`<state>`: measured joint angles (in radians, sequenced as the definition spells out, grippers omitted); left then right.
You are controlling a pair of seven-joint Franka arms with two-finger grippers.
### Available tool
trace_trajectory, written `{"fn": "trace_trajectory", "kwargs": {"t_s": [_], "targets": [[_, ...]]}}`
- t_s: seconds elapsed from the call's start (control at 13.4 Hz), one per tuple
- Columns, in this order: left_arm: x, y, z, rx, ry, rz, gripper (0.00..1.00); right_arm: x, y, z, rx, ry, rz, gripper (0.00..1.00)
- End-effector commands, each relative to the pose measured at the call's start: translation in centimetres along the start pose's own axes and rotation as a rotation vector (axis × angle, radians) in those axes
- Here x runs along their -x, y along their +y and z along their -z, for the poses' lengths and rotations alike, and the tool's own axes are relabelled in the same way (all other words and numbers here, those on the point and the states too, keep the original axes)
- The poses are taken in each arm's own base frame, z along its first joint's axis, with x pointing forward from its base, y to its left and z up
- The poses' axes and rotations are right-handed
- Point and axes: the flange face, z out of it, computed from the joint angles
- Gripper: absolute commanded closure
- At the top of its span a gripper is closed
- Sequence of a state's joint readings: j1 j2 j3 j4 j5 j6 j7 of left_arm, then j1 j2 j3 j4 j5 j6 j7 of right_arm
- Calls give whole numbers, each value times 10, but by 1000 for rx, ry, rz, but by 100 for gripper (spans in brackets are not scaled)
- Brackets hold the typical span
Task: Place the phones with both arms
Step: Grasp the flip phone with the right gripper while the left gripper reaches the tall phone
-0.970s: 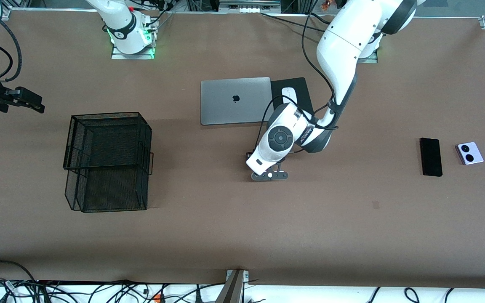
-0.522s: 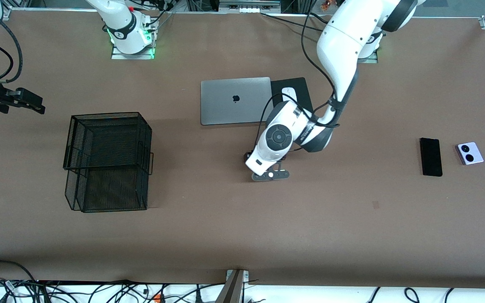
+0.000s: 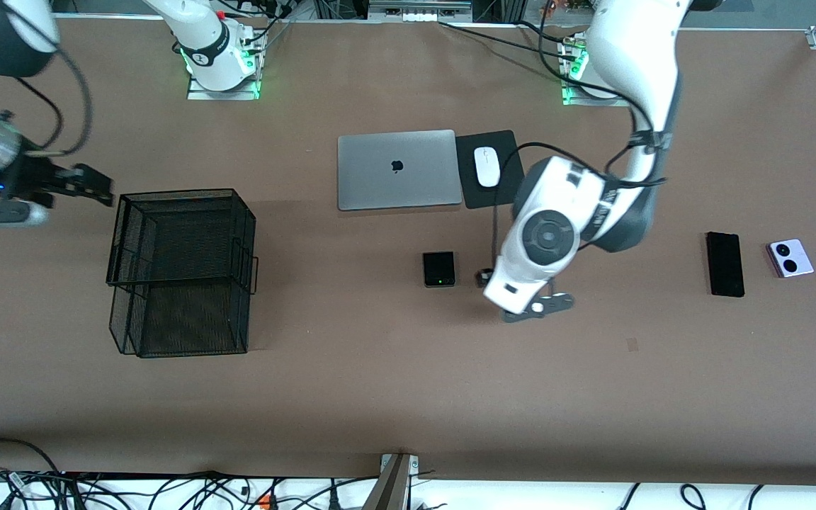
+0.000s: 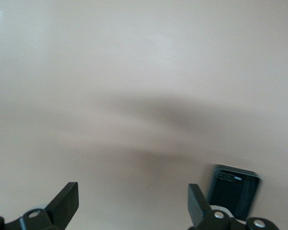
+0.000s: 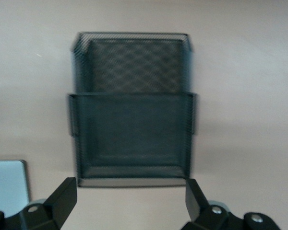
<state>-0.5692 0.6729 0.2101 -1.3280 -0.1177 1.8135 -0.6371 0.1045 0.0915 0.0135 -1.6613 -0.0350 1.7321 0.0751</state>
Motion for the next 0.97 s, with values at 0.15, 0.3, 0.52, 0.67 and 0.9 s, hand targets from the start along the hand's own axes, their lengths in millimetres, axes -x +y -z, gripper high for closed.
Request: {"fn": "trace_trajectory", "kwargs": {"t_s": [0.15,0.3,0.52,0.67,0.9], "targets": [[-44,-103,2,-120,-79,23,0,-11,-155,-44,-14,62,-79,0],[-68,-152,-5,-148,-111,21,0,0,-233,-74,-20,79,-109,0],[-98,-217,-29,-262,-136,-88,0,5,-310,-116,-33,95,-119,0],[-117,-256,-59,-284,-181,-87,0,6,-368,-139,-9,121,-143,0],[-140,-303,-79,-243,-168,-174,0,15,-441,-175,4,153,-179,0]]}}
